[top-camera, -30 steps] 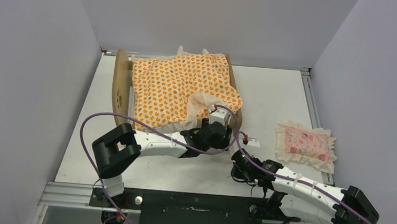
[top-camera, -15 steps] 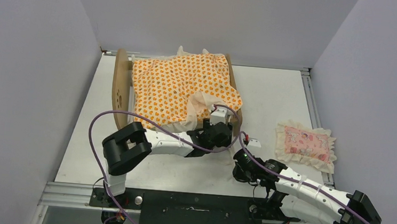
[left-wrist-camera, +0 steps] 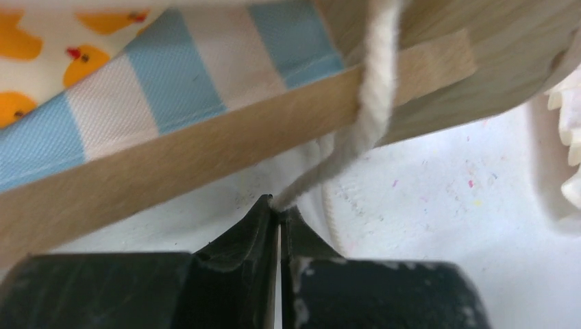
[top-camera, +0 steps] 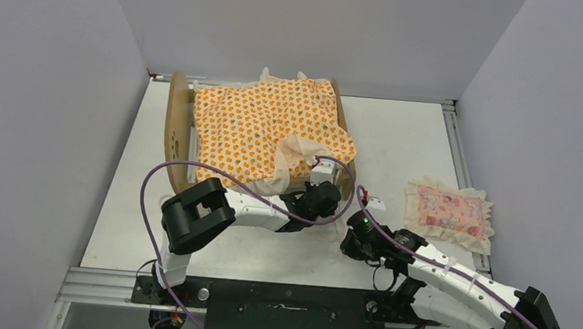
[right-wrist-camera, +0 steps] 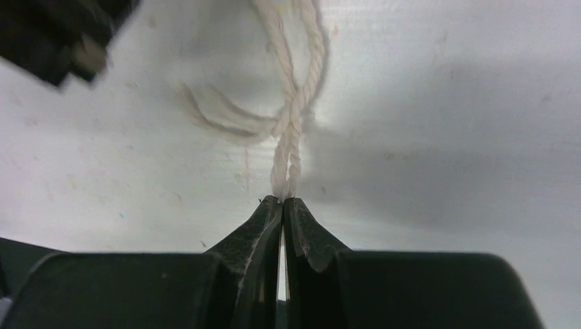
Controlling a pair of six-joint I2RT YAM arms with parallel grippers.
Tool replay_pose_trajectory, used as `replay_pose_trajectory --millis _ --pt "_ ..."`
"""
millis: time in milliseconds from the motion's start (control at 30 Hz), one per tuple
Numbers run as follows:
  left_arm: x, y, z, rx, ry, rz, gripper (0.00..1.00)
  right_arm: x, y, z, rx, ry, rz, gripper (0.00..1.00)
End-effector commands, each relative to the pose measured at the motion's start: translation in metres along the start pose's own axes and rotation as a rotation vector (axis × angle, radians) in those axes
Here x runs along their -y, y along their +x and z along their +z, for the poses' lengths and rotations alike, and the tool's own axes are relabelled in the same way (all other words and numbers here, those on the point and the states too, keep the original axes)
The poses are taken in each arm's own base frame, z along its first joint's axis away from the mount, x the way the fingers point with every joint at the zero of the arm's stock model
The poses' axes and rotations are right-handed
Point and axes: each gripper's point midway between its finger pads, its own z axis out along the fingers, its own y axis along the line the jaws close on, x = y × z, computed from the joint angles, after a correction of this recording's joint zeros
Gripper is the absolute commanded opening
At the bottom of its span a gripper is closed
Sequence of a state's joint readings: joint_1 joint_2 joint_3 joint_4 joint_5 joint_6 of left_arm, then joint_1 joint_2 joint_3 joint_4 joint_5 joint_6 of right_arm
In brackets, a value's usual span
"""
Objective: Set up the pet bed
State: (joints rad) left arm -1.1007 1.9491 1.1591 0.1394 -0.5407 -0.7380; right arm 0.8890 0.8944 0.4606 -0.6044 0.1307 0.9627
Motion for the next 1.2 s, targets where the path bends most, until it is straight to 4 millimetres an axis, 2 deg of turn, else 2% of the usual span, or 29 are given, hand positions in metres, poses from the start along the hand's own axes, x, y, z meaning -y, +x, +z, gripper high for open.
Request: replay_pose_trajectory --millis 0,167,333,533,700,867,967,1067,1167 --pt "0.01 -0.024 -0.024 0.073 0.116 -0.064 0.0 -0.025 -0.043 -0.012 0.065 -0.105 0.067 0.05" --pt "0.015 -0.024 -0.044 0.06 0.215 -0.076 0.0 -0.042 -0.085 -0.005 0.089 -0.202 0.169 0.05" --pt "0.028 -0.022 -0.052 0.041 0.301 -0.052 0.0 -0.042 -0.121 0.013 0.118 -0.223 0.254 0.05" --pt "0.039 -0.017 -0.059 0.018 0.371 -0.008 0.0 -0.044 -0.147 0.034 0.138 -0.248 0.313 0.05" --pt "0.044 -0.018 -0.068 0.01 0.417 -0.003 0.0 -0.042 -0.145 0.055 0.121 -0.264 0.332 0.05" --pt "0.061 -0.019 -0.078 -0.007 0.488 0.022 0.0 -0.041 -0.136 0.071 0.111 -0.291 0.322 0.05" --pt "0.071 -0.014 -0.079 -0.031 0.514 0.045 0.0 -0.045 -0.128 0.076 0.085 -0.33 0.296 0.05" --pt "0.071 -0.004 -0.073 -0.064 0.488 0.065 0.06 -0.046 -0.119 0.079 0.052 -0.345 0.265 0.07" --pt "0.064 0.008 -0.065 -0.11 0.437 0.074 0.19 -0.039 -0.105 0.083 0.023 -0.337 0.235 0.08"
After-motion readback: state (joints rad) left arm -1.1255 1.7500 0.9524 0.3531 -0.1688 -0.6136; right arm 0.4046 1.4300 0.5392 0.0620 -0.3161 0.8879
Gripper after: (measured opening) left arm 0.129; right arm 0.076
